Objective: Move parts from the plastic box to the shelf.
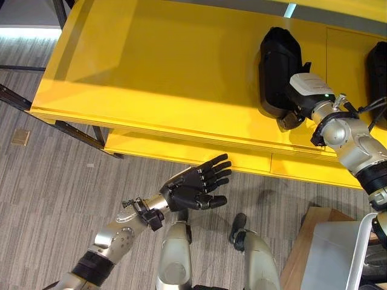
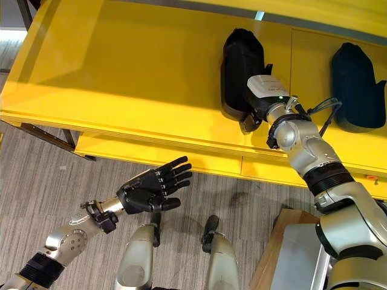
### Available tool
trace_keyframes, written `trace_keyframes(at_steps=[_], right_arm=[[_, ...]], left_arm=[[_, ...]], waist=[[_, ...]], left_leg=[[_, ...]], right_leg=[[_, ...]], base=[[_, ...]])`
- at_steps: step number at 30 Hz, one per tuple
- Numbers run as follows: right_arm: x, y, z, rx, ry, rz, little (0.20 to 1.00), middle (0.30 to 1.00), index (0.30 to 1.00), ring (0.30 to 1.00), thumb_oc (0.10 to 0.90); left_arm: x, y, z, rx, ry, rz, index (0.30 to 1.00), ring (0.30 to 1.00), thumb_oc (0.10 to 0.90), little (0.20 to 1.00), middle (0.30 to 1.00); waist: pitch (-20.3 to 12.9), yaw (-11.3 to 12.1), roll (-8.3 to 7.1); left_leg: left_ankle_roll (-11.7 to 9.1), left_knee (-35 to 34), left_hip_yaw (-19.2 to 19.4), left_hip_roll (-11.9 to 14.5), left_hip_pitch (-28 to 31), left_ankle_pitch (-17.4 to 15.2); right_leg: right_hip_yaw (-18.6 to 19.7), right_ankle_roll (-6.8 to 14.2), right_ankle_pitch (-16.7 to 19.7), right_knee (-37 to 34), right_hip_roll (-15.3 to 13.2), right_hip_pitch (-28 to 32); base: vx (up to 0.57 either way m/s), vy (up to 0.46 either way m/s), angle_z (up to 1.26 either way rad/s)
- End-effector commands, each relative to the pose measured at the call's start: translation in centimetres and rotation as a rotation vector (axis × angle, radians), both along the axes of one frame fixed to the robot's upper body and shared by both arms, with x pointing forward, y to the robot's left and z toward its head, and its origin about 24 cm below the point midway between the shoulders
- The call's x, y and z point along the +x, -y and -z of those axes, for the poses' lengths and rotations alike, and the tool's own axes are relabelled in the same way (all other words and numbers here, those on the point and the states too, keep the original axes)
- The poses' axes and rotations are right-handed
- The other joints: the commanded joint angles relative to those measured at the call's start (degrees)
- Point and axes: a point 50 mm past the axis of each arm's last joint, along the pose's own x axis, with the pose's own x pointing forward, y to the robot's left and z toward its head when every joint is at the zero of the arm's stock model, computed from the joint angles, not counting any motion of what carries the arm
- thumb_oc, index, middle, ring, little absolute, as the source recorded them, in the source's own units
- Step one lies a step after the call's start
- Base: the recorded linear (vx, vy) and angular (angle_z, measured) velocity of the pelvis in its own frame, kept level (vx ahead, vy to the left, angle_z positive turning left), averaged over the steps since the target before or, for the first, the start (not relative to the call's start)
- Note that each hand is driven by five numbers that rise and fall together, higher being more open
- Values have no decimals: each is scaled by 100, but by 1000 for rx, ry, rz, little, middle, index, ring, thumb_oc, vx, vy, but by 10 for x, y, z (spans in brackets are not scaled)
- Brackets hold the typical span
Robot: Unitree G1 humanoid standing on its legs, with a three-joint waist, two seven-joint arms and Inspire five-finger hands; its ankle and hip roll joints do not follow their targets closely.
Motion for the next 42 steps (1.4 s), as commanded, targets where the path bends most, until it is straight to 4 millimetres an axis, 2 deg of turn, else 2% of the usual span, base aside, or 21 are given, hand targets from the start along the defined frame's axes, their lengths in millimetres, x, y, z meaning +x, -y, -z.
trace_keyframes(at_steps=[1,6,8,12,19,34,42], right_arm=[[-5,7,-8,-68,8,-14,1000,1000,1000,1000,900],[-6,8,-19,-53,136,0,1000,1000,1000,1000,900],[-6,11,-31,-65,278,47,1000,1000,1000,1000,900],[-6,13,-44,-58,435,82,1000,1000,1000,1000,900],[-9,14,-51,-46,578,107,1000,1000,1000,1000,900],[-20,3,-51,-148,727,19,1000,1000,1000,1000,900],[-40,-10,-35,-83,782,-124,1000,1000,1000,1000,900]], left_arm=[[-10,16,-34,-132,151,135,1000,1000,900,1000,1000],[-9,18,-34,-137,153,128,1000,1000,900,1000,1000],[-7,18,-34,-137,155,118,1000,1000,900,1000,1000],[-4,20,-36,-148,164,112,1000,1000,900,1000,1000],[-2,24,-40,-163,176,112,1000,1000,900,1000,1000],[-5,28,-38,-191,194,124,1000,1000,900,1000,1000],[-8,21,-37,-185,220,68,1000,1000,900,1000,1000]], waist=[[-255,-15,72],[-254,-47,118],[-242,-61,156],[-232,-73,247],[-211,-105,355],[-227,-200,438],[-234,-332,412]], left_leg=[[-34,442,73,203,-89,-425],[-25,439,72,193,-76,-428],[-16,439,75,178,-69,-435],[7,440,60,138,-92,-458],[13,409,60,108,-112,-459],[29,420,117,65,-109,-514],[55,430,182,85,-52,-554]], right_leg=[[-290,237,-383,103,-157,368],[-248,239,-387,107,-147,370],[-215,245,-390,108,-149,365],[-170,269,-386,110,-169,322],[-127,288,-368,67,-196,276],[-53,299,-420,144,-236,185],[4,310,-451,167,-222,205]], base=[[0,0,0],[-1,8,0],[-15,53,-1],[-14,30,-2],[-16,24,-3],[-2,18,-1],[1,4,0]])
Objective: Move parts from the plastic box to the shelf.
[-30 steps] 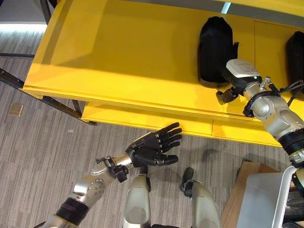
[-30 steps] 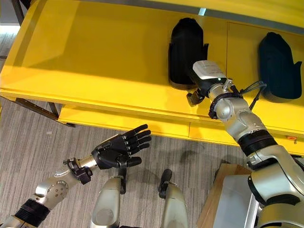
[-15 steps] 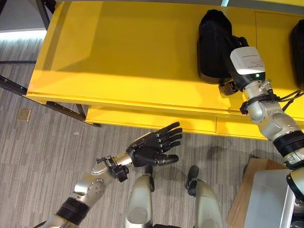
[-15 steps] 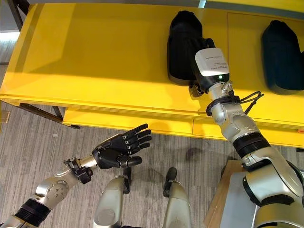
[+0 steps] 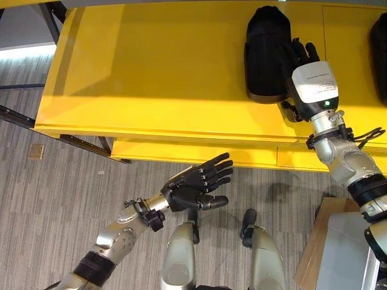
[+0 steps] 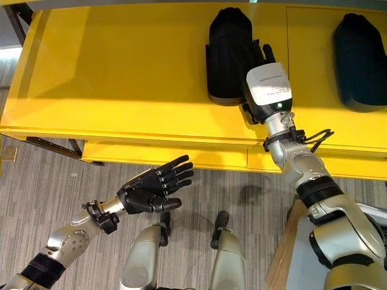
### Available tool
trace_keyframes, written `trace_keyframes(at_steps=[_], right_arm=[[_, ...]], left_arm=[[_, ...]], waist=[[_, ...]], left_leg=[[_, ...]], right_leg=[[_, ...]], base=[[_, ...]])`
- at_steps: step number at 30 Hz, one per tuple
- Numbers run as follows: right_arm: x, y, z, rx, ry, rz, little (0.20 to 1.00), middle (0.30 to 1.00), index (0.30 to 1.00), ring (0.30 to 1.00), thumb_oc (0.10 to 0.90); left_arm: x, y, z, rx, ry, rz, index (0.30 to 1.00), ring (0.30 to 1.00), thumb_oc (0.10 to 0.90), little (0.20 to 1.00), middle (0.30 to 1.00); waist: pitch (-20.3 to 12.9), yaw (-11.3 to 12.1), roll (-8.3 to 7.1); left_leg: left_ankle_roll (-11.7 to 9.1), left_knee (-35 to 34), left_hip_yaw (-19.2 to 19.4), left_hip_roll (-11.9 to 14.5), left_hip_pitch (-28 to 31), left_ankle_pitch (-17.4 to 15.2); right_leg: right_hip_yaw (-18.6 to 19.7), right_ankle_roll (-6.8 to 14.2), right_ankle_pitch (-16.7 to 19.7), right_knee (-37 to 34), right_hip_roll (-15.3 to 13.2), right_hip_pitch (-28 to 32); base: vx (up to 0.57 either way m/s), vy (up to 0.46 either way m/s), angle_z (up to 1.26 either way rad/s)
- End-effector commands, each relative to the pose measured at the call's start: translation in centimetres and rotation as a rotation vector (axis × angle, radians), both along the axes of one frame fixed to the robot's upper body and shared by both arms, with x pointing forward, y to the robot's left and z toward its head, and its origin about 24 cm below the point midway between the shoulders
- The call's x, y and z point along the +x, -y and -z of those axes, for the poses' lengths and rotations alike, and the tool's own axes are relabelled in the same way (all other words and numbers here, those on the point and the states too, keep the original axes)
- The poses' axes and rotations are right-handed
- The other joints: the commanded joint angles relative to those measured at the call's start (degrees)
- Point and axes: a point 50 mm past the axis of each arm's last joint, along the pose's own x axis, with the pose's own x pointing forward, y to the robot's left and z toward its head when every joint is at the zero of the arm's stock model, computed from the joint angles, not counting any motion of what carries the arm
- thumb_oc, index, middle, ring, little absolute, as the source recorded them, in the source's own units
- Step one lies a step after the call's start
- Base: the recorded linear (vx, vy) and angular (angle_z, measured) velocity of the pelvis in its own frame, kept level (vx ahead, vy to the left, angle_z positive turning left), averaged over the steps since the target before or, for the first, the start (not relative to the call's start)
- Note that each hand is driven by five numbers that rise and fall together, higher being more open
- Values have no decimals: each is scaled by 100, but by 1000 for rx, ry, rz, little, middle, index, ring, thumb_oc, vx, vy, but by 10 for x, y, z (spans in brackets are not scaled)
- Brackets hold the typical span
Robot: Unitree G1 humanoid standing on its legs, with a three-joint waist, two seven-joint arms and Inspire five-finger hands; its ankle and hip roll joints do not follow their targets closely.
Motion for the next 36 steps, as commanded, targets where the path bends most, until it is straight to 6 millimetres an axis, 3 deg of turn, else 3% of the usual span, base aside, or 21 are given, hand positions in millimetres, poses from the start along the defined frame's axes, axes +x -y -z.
trace_keyframes(at_steps=[1,7,15,19,21,26,31,36], right_arm=[[-21,-7,-52,6,260,-124,1000,1000,1000,1000,900],[-41,-23,-20,43,149,-241,1000,1000,1000,1000,900],[-74,-22,14,115,80,-306,1000,1000,1000,1000,900],[-92,-19,19,196,126,-370,1000,1000,1000,1000,900],[-114,-21,12,255,246,-486,1000,1000,1000,1000,900],[-148,-17,7,387,337,-566,1000,1000,1000,1000,900],[-161,-6,16,495,310,-500,1000,1000,1000,1000,900],[-154,6,28,567,249,-369,1000,1000,1000,1000,900]], left_arm=[[-9,18,-36,-166,199,70,1000,1000,900,1000,1000],[-15,14,-32,-187,201,32,1000,1000,900,1000,1000],[-26,4,-26,-203,208,-21,1000,1000,900,1000,1000],[-32,-1,-22,-210,198,-66,1000,1000,900,1000,1000],[-36,-9,-19,-206,193,-137,1000,1000,900,1000,1000],[-45,-17,-15,-230,168,-202,1000,1000,900,1000,1000],[-55,-25,-7,-226,131,-245,1000,1000,900,1000,1000],[-57,-25,-4,-195,140,-221,1000,1000,900,1000,1000]], waist=[[-233,-83,-37],[-260,-233,-103],[-364,-439,-234],[-473,-522,-295],[-678,-626,-344],[-1129,-780,-390],[-1579,-871,-450],[-1734,-920,-485]], left_leg=[[38,466,36,132,34,-531],[58,498,95,150,125,-588],[107,555,288,235,325,-686],[153,546,395,242,561,-770],[187,446,486,220,815,-801],[226,125,622,101,1251,-794],[287,-167,728,-46,1628,-763],[374,-309,789,-185,1840,-806]], right_leg=[[-147,300,-419,73,-182,444],[-92,284,-453,100,-157,503],[-6,266,-473,41,-97,685],[41,272,-493,-70,-70,915],[103,274,-483,-267,-30,1166],[175,316,-380,-726,-43,1608],[229,391,-205,-1100,-139,1927],[277,475,-79,-1258,-223,2063]], base=[[4,31,-2],[17,33,-6],[22,44,-5],[32,74,-7],[87,160,-14],[93,155,-17],[42,161,-8],[-45,148,-7]])
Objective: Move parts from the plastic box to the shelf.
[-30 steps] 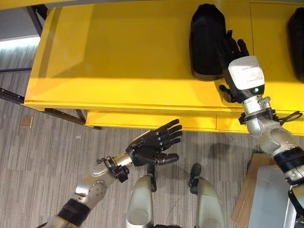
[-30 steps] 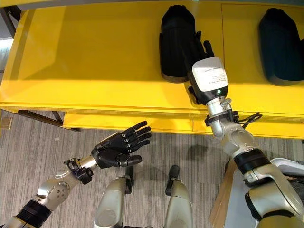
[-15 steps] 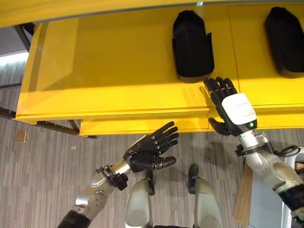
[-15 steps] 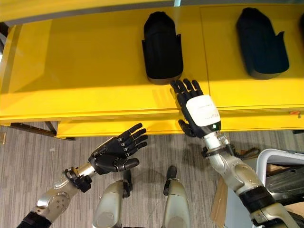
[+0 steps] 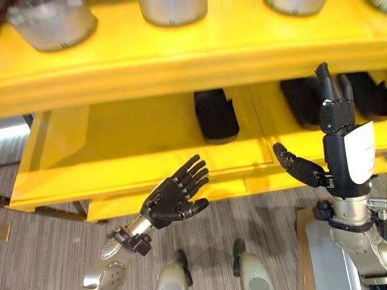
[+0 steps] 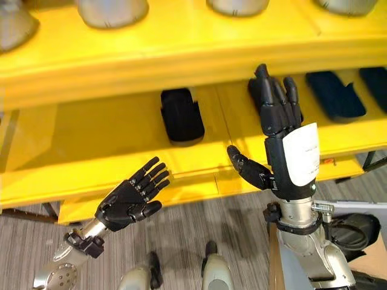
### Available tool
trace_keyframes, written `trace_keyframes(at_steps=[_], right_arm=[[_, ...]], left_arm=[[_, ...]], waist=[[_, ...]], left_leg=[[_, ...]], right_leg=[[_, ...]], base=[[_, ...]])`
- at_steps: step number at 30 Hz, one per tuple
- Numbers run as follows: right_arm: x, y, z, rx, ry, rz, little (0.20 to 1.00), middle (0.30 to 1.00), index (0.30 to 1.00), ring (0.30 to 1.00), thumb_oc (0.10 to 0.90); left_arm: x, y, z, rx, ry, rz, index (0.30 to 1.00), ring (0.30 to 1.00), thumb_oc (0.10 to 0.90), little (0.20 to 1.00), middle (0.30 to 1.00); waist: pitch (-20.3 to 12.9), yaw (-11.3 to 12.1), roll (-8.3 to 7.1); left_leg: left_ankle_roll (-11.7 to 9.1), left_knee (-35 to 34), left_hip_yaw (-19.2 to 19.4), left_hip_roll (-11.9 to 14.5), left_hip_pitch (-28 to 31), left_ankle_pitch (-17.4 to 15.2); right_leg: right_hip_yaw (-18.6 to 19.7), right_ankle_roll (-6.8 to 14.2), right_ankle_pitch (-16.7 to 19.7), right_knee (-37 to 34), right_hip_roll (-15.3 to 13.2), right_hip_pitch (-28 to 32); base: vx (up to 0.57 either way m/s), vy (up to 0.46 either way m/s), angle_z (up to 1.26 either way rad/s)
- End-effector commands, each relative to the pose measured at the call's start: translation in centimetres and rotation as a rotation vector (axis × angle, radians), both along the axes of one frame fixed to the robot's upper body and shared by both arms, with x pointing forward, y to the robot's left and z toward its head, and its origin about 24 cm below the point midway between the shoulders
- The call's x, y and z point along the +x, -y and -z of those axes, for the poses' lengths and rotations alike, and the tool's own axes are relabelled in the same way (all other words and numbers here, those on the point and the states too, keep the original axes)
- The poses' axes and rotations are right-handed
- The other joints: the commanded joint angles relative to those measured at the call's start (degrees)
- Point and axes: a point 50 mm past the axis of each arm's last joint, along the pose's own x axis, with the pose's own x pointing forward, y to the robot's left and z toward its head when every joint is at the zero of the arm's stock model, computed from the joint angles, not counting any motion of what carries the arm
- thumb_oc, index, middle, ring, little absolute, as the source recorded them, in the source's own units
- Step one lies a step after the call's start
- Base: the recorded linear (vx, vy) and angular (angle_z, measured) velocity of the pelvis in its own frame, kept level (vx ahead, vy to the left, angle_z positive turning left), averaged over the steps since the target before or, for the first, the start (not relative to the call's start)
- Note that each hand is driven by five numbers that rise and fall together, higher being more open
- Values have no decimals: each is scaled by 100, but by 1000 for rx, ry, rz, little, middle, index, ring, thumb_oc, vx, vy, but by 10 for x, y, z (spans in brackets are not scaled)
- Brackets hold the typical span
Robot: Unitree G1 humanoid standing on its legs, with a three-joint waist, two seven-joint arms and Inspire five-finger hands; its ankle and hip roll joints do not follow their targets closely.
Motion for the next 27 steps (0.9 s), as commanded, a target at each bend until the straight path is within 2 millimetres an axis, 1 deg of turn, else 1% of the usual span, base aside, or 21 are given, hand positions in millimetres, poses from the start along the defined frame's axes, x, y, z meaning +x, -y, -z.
trace_keyframes(at_steps=[1,4,5,6,7,8,9,10,11,12,13,14,17,18,21,22,23,24,25,26,27], right_arm=[[4,14,-13,141,37,73,1000,1000,1000,1000,900],[8,20,1,152,-43,141,1000,1000,1000,1000,900],[10,27,11,190,-126,193,1000,1000,1000,1000,900],[11,31,19,206,-163,222,1000,1000,1000,1000,900],[11,32,21,204,-175,233,1000,1000,1000,1000,900],[12,33,26,190,-205,240,1000,1000,1000,1000,900],[13,33,29,183,-229,245,1000,1000,1000,1000,900],[16,32,31,177,-253,244,1000,1000,1000,1000,900],[16,32,31,177,-253,244,1000,1000,1000,1000,900],[24,28,35,169,-309,237,1000,1000,1000,1000,900],[26,28,36,173,-327,235,1000,1000,1000,1000,900],[29,29,38,174,-348,245,1000,1000,1000,1000,900],[27,36,45,181,-389,271,1000,1000,1000,1000,900],[26,40,46,187,-409,285,1000,1000,1000,1000,900],[27,42,47,178,-426,290,1000,1000,1000,1000,900],[29,43,49,160,-463,307,1000,1000,1000,1000,900],[31,43,48,155,-469,313,1000,1000,1000,1000,900],[33,44,48,134,-477,335,1000,1000,1000,1000,900],[34,44,48,121,-484,345,1000,1000,1000,1000,900],[34,44,48,116,-485,347,1000,1000,1000,1000,900],[34,46,48,108,-499,370,1000,1000,1000,1000,900]], left_arm=[[-1,10,-28,-26,198,72,1000,1000,900,1000,1000],[2,14,-27,1,197,98,1000,1000,900,1000,1000],[4,16,-27,0,196,126,1000,1000,900,1000,1000],[6,17,-26,2,189,133,1000,1000,900,1000,1000],[7,17,-26,4,188,133,1000,1000,900,1000,1000],[8,16,-25,15,185,113,1000,1000,900,1000,1000],[8,16,-23,17,178,99,1000,1000,900,1000,1000],[8,15,-22,14,172,83,1000,1000,900,1000,1000],[8,15,-22,14,172,83,1000,1000,900,1000,1000],[7,15,-18,17,168,37,1000,1000,900,1000,1000],[7,14,-17,18,167,26,1000,1000,900,1000,1000],[6,13,-16,16,163,19,1000,1000,900,1000,1000],[1,5,-12,20,155,6,1000,1000,900,1000,1000],[-2,1,-10,17,153,-4,1000,1000,900,1000,1000],[-5,-3,-7,11,154,-28,1000,1000,900,1000,1000],[-5,-4,-6,6,147,-63,1000,1000,900,1000,1000],[-4,-3,-6,-1,142,-75,1000,1000,900,1000,1000],[-2,-1,-6,-9,133,-94,1000,1000,900,1000,1000],[-1,0,-6,-15,129,-109,1000,1000,900,1000,1000],[-1,1,-6,-20,128,-115,1000,1000,900,1000,1000],[-1,2,-6,-39,120,-121,1000,1000,900,1000,1000]], waist=[[-477,-75,-126],[-465,-146,-165],[-447,-207,-204],[-424,-258,-246],[-418,-265,-257],[-362,-284,-297],[-333,-275,-319],[-306,-244,-339],[-301,-238,-340],[-239,-126,-310],[-225,-98,-298],[-220,-58,-269],[-258,-1,-184],[-286,15,-183],[-345,65,-234],[-402,114,-333],[-424,124,-365],[-441,128,-383],[-456,118,-383],[-461,107,-382],[-474,75,-378]], left_leg=[[401,582,107,-63,154,-596],[522,558,165,-147,235,-666],[576,551,233,-185,263,-710],[597,573,341,-180,287,-762],[603,582,371,-178,294,-779],[612,610,549,-151,386,-866],[604,586,697,-119,453,-885],[586,553,847,-74,505,-879],[586,548,855,-75,514,-878],[514,375,1089,57,692,-926],[530,297,1171,85,709,-883],[566,200,1240,117,694,-800],[645,86,1249,223,568,-574],[659,25,1251,243,526,-495],[625,-48,1238,217,456,-386],[481,28,1288,321,364,-287],[407,53,1301,378,315,-218],[281,61,1319,492,264,-83],[175,-1,1347,587,246,61],[130,-31,1375,637,242,118],[28,-106,1457,769,238,254]], right_leg=[[-199,301,-91,-320,-391,686],[-155,450,124,-330,-569,653],[-100,540,379,-381,-737,599],[-114,598,652,-420,-915,542],[-116,613,719,-421,-954,521],[-259,674,1019,-390,-1117,464],[-426,709,1174,-371,-1198,408],[-642,747,1285,-334,-1264,359],[-635,747,1288,-337,-1262,361],[-1146,885,1390,-118,-1378,272],[-1251,881,1362,24,-1381,219],[-1308,829,1176,344,-1304,166],[-1380,530,312,932,-818,271],[-1396,430,-77,1074,-562,359],[-1437,341,-360,1025,-276,512],[-1512,137,-573,364,-45,873],[-1524,84,-589,125,-8,990],[-1536,23,-542,-170,67,1152],[-1542,11,-481,-347,110,1218],[-1556,13,-462,-402,119,1235],[-1583,2,-411,-526,143,1271]], base=[[-64,163,-1],[-83,144,-6],[-114,132,-12],[-109,125,-12],[-73,70,-18],[-68,45,-18],[-91,35,-24],[-63,14,-59],[-106,24,-114],[-123,28,-138],[-189,-5,-158],[-152,-61,-155],[-92,-86,-88],[-36,-83,-34],[20,-155,-60],[83,-355,-89],[132,-456,-88],[97,-324,-66],[84,-272,-58],[67,-301,-70],[55,-272,-57]])
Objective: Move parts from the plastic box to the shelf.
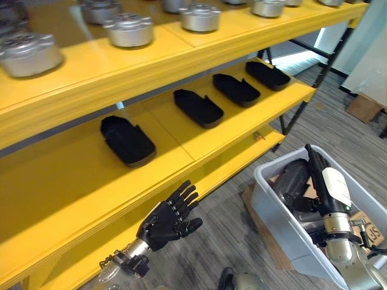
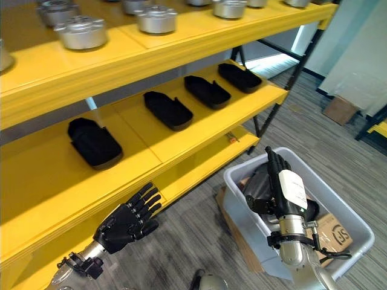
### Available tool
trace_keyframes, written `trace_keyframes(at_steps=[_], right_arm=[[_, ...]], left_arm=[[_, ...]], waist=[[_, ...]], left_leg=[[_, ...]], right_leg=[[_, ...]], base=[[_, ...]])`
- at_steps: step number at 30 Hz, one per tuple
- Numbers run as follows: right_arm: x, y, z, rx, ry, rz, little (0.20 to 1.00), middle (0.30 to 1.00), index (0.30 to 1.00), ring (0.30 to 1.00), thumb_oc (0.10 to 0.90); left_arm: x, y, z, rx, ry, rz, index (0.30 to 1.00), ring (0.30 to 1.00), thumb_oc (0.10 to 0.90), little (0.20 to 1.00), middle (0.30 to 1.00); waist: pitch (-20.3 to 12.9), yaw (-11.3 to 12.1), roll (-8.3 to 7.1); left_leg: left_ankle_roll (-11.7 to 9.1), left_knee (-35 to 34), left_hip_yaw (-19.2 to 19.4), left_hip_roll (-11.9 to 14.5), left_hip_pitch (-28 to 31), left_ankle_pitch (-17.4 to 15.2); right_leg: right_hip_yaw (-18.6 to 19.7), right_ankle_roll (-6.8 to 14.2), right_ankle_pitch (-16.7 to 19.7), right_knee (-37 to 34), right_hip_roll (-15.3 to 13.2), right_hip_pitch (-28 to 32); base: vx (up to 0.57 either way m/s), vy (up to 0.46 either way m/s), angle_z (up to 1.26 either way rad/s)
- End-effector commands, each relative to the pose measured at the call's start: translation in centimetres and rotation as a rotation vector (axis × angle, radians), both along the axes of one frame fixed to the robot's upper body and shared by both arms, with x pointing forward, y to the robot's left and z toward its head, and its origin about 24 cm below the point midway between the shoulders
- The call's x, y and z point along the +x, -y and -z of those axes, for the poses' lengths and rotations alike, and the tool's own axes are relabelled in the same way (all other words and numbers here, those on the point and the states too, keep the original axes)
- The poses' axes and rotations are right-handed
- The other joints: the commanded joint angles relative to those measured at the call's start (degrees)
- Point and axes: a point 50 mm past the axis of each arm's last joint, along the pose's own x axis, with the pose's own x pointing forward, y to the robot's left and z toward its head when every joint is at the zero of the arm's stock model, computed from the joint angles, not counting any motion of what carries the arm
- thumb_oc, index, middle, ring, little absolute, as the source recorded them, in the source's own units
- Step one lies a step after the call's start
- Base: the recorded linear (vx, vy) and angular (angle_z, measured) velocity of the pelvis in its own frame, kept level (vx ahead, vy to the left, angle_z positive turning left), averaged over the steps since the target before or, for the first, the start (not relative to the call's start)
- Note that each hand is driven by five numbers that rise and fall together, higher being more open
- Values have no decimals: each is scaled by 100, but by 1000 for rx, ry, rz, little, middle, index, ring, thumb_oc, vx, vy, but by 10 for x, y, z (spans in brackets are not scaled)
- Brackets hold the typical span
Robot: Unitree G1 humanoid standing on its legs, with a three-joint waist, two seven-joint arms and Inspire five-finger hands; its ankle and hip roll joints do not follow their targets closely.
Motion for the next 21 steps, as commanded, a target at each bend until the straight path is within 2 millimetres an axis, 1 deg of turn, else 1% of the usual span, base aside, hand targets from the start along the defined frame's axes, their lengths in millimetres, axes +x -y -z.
trace_keyframes(at_steps=[1,3,5,9,10,11,12,13,14,15,16,19,20,21], right_arm=[[23,7,-46,-59,190,21,1000,1000,1000,1000,900],[22,9,-47,-70,187,27,1000,1000,1000,1000,900],[24,10,-47,-89,187,23,1000,1000,1000,1000,900],[31,3,-52,-100,212,-26,1000,1000,1000,1000,900],[32,2,-52,-103,214,-31,1000,1000,1000,1000,900],[36,-3,-54,-108,222,-57,1000,1000,1000,1000,900],[40,-10,-56,-105,243,-94,1000,1000,1000,1000,900],[40,-10,-57,-104,246,-97,1000,1000,1000,1000,900],[43,-15,-58,-93,258,-120,1000,1000,1000,1000,900],[44,-20,-59,-80,269,-143,1000,1000,1000,1000,900],[47,-29,-59,-62,284,-192,1000,1000,1000,1000,900],[49,-35,-59,-53,291,-221,1000,1000,1000,1000,900],[49,-41,-58,-34,301,-245,1000,1000,1000,1000,900],[49,-43,-57,-24,299,-248,1000,1000,1000,1000,900]], left_arm=[[21,11,-46,-86,258,-9,1000,1000,900,1000,1000],[20,12,-46,-83,258,-17,1000,1000,900,1000,1000],[20,13,-45,-86,259,-27,1000,1000,900,1000,1000],[24,20,-48,-99,275,-39,1000,1000,900,1000,1000],[25,21,-48,-102,276,-39,1000,1000,900,1000,1000],[28,23,-49,-108,274,-51,1000,1000,900,1000,1000],[33,24,-50,-104,270,-85,1000,1000,900,1000,1000],[33,24,-50,-103,270,-88,1000,1000,900,1000,1000],[36,26,-50,-103,268,-109,1000,1000,900,1000,1000],[37,26,-50,-101,267,-136,1000,1000,900,1000,1000],[39,27,-51,-104,269,-183,1000,1000,900,1000,1000],[39,26,-51,-108,272,-201,1000,1000,900,1000,1000],[38,25,-52,-101,276,-217,1000,1000,900,1000,1000],[39,25,-53,-99,277,-216,1000,1000,900,1000,1000]], waist=[[-79,-40,-146],[-69,-96,-145],[-42,-162,-156],[-11,-239,-146],[-9,-245,-147],[-16,-250,-151],[-30,-250,-162],[-28,-250,-160],[-44,-230,-170],[-51,-192,-161],[-60,-80,-151],[-72,-31,-142],[-94,38,-147],[-108,38,-133]], left_leg=[[67,-439,-46,-213,-367,330],[-16,-482,45,-68,-348,422],[-123,-498,154,138,-301,509],[-370,-393,197,484,-268,793],[-383,-373,200,508,-269,803],[-423,-280,183,567,-262,810],[-464,-82,88,611,-282,796],[-470,-44,77,625,-293,782],[-480,131,-48,617,-331,743],[-495,268,-254,558,-400,744],[-449,488,-786,274,-588,642],[-368,565,-1048,54,-687,485],[-172,579,-1170,-287,-890,426],[-135,521,-1164,-378,-907,374]], right_leg=[[-42,696,56,-744,-214,956],[-72,657,75,-783,-157,931],[-133,609,97,-802,-117,869],[-134,521,94,-844,19,777],[-131,515,91,-846,29,770],[-112,480,70,-847,70,742],[-59,428,43,-861,124,719],[-52,420,39,-861,133,716],[6,389,37,-895,164,720],[97,365,46,-944,212,728],[329,338,103,-1080,304,762],[472,346,154,-1186,341,801],[629,322,340,-1456,354,850],[666,337,372,-1525,350,871]], base=[[59,-317,-40],[34,-272,-24],[20,-360,-34],[13,-285,-22],[-2,-291,-12],[-7,-323,-24],[-5,-275,-29],[6,-260,-41],[16,-169,-36],[38,-244,-52],[37,-160,-47],[24,-97,-82],[10,-121,-111],[6,-117,-79]])
